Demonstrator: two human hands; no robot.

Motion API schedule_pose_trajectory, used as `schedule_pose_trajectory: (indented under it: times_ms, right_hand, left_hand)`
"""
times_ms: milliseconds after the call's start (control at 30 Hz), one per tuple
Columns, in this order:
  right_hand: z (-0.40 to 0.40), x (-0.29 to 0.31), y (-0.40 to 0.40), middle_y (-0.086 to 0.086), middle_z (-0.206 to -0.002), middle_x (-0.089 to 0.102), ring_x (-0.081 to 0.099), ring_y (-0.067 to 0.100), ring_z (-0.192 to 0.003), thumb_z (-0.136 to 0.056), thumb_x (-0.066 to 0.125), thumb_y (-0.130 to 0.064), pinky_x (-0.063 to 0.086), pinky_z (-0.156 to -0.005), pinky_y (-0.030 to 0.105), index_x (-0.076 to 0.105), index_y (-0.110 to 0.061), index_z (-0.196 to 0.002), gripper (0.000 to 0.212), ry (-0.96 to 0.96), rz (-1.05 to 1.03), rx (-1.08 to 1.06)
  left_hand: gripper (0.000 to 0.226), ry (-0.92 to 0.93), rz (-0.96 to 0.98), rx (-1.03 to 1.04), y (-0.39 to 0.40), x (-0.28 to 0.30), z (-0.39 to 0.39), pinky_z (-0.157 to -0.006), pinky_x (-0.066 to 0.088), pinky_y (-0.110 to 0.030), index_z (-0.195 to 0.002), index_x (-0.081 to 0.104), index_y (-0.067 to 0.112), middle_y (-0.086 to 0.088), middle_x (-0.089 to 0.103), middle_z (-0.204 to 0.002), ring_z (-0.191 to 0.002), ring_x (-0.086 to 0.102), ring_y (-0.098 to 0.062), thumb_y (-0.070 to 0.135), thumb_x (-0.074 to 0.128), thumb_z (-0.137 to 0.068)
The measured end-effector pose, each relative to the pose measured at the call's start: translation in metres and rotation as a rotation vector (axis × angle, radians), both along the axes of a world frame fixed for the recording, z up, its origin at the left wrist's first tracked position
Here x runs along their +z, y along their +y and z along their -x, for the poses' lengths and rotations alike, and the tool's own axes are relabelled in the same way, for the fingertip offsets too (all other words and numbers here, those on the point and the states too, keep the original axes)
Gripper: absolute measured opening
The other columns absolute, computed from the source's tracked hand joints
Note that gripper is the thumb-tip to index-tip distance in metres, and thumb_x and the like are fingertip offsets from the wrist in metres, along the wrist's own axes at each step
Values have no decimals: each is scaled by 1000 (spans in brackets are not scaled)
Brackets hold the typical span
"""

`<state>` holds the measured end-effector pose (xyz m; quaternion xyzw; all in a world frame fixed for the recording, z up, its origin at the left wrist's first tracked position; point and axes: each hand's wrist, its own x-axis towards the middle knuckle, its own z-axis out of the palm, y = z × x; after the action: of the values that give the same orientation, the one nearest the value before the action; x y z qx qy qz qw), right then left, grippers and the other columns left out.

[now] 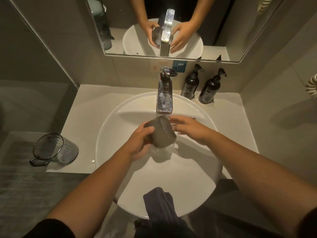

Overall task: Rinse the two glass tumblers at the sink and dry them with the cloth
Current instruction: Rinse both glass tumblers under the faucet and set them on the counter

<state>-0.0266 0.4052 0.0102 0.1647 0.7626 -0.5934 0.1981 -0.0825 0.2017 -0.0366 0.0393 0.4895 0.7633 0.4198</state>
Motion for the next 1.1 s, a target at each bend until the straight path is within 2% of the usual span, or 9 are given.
schedule_pose_trajectory:
  times_ms: [67,133,267,367,500,667,867,1000,1100]
  right_hand:
    - [-1,-2,-4,-7,-136,56,52,16,-125,-70,65,-29,45,-102,43,51,-26,-135,66,-61,163,-31]
    - [-3,-4,-8,-5,-127,61,58,18,-116,-78,61,-25,47,-97,43,56,-28,-129,51,-78,287,-59]
    - [-7,-11,-16,5,-121,64,62,26,-104,-91,60,-21,52,-83,43,57,-24,-128,37,-80,335,-105]
    - [-9,-13,-21,4,-110,68,65,24,-93,-95,58,-25,52,-82,43,60,-23,-120,26,-60,263,-153]
    - [-8,-20,-24,6,-104,74,71,28,-95,-91,60,-35,55,-90,48,65,-24,-114,26,-76,168,-233]
    - [-2,-23,-31,9,-91,70,66,23,-79,-85,62,-38,55,-84,39,67,-9,-103,34,-158,24,-285]
    - [9,-17,-32,13,-88,68,60,25,-76,-93,46,-52,45,-64,28,67,-2,-100,55,-283,-175,-198]
    - [31,12,-5,5,-101,62,57,24,-96,-95,48,-35,45,-76,31,57,-17,-113,27,59,-463,-315]
    - [45,62,8,2,-146,41,53,15,-115,-90,51,-17,43,-95,30,32,-25,-147,60,537,-627,-292]
  left_hand:
    - [83,-78,-74,-33,0,-1,-1,-110,41,-62,-139,51,-2,-25,57,-134,-124,55,-38,29,84,-69]
    - [94,-131,-84,-23,1,-2,-3,-111,39,-62,-145,45,-3,-26,52,-140,-130,50,-40,30,86,-67]
    - [65,-262,-23,80,7,-4,-7,-111,41,-61,-145,45,-2,-29,47,-149,-139,44,-44,21,63,-87]
    - [39,-248,79,131,17,2,-10,-99,53,-46,-131,59,3,-20,66,-131,-122,64,-31,24,36,-107]
    - [51,-33,383,29,25,3,-13,-91,53,-36,-116,70,19,-10,76,-115,-108,70,-23,38,23,-111]
    - [53,-18,681,0,35,-1,-11,-80,58,-37,-115,70,15,-15,75,-112,-94,71,-25,51,33,-104]
    - [42,-248,591,-60,37,9,-10,-87,61,-43,-110,72,21,-7,79,-98,-93,75,-25,57,59,-91]
    - [33,-475,461,31,38,18,-5,-80,63,-42,-103,73,18,-11,76,-98,-86,72,-26,46,61,-89]
    - [35,-554,416,104,42,19,-7,-66,65,-41,-114,69,17,-13,72,-109,-89,71,-27,40,61,-89]
